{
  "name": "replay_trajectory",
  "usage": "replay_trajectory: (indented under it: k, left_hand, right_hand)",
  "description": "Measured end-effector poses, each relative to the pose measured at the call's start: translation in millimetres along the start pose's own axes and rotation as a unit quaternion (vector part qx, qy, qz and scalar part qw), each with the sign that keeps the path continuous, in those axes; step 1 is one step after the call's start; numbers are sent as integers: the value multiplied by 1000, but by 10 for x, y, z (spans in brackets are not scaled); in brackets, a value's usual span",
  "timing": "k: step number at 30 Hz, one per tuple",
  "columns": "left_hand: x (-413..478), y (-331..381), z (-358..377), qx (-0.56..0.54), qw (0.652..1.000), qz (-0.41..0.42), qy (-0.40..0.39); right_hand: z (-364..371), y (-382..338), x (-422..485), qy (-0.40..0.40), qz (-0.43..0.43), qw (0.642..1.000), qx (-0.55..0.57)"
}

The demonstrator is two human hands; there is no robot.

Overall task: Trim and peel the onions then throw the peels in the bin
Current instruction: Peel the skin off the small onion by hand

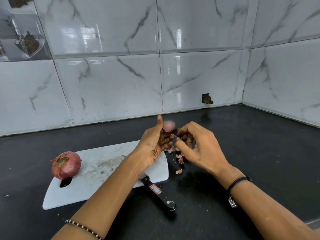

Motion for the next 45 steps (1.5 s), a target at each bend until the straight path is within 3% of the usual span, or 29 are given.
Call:
replay_trajectory:
  k: [19, 27, 40, 45]
  left_hand:
    - [2, 15, 44, -49, 997, 22, -61]
    - [-42, 24, 99, -58, 991, 56, -110]
    - [-59, 4, 170, -66, 985, 67, -145]
    - [-60, 7, 167, -85, 983, 59, -151]
  right_hand:
    - [-72, 106, -21, 60, 84, 993, -59]
    - [-80, 16, 10, 71, 33, 997, 5]
    - [-55, 67, -1, 66, 29, 997, -7]
    - [-90, 85, -3, 91, 72, 993, -20]
Point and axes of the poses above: each hand's wrist, its own x-axis towards the middle knuckle, its own z-axis out of the palm, y = z × x, the point moved 4 cm from there along x, towards the middle knuckle, and after that the axes turned 15 degrees about -z, right-handed, at the moved point
